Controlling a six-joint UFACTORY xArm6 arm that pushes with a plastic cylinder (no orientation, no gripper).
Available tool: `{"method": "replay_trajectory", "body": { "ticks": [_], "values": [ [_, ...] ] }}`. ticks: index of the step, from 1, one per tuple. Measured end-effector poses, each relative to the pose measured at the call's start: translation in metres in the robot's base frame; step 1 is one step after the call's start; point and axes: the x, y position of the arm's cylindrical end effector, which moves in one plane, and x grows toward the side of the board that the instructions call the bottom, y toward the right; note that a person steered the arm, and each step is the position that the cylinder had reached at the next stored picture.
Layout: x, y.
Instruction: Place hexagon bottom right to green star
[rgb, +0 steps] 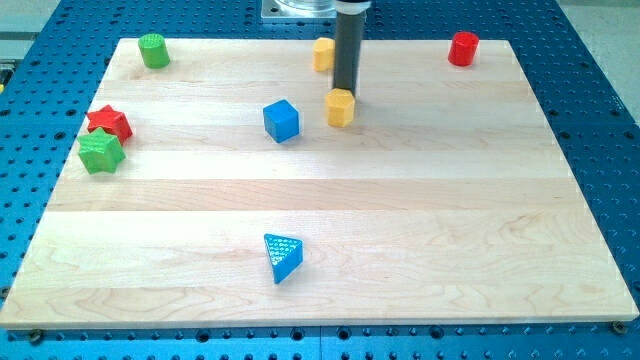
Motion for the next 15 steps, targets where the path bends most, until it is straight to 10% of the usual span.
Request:
{"method": "replay_trajectory", "body": {
  "ticks": [2,8,10,13,15],
  "values": [
    [0.023,0.083],
    [-0.005,-0.056],
    [0.070,-0.010],
    [0.122,-0.144],
    [0.142,-0.037]
  ]
}}
